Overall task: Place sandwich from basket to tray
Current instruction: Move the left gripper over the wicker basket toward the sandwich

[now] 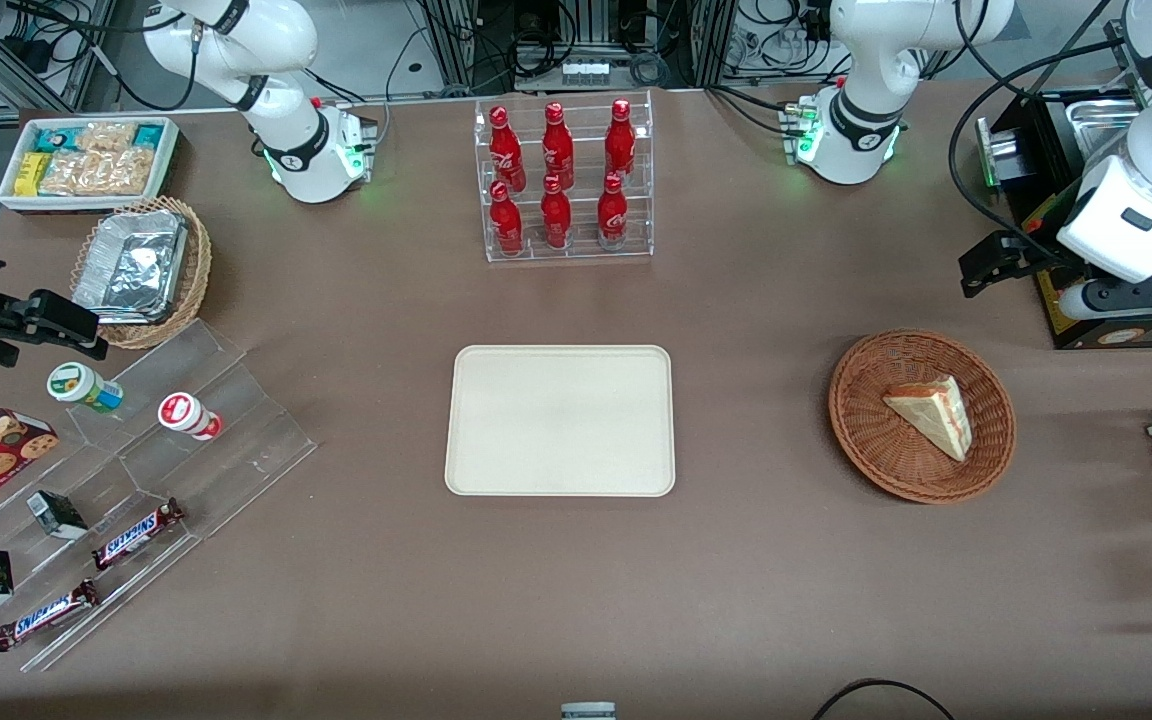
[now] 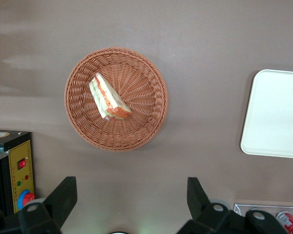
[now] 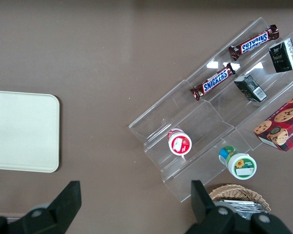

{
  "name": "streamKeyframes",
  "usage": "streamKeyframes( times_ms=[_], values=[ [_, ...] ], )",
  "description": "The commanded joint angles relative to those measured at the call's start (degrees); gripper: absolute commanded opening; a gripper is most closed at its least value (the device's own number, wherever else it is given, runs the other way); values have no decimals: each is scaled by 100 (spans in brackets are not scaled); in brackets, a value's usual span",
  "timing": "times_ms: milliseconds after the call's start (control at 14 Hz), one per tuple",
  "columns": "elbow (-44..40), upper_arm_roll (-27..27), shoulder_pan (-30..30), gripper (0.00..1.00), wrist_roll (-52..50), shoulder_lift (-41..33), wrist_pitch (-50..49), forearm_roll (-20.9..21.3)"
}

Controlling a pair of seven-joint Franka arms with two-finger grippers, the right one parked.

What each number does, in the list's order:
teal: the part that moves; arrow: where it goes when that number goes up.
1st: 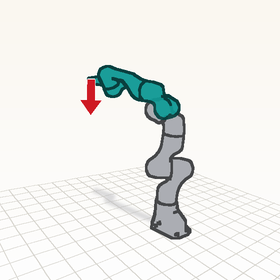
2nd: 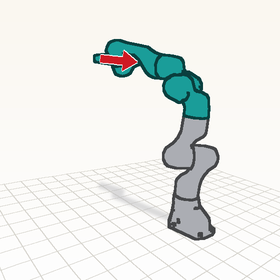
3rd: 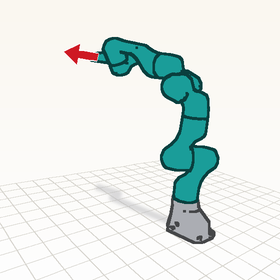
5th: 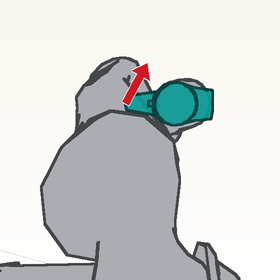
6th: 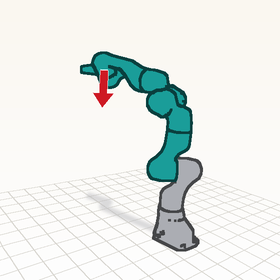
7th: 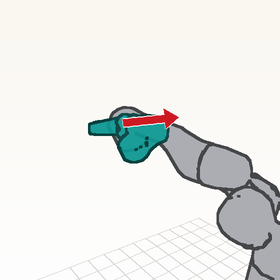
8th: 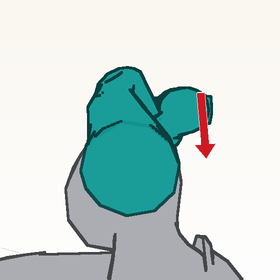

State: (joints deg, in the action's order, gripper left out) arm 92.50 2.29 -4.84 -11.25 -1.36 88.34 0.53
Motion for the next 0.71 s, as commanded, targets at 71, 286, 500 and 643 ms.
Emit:
streamKeyframes(
  times_ms=[71, 286, 500, 643],
  values=[
    [-145, 26, 54, 100, 61, 4, -133, 61],
    [-136, 17, 63, 100, 114, 47, -72, 70],
    [-127, 17, 351, 100, -183, 310, -10, 87],
    [-58, 17, 553, 100, -255, 416, 165, 88]
  ],
)
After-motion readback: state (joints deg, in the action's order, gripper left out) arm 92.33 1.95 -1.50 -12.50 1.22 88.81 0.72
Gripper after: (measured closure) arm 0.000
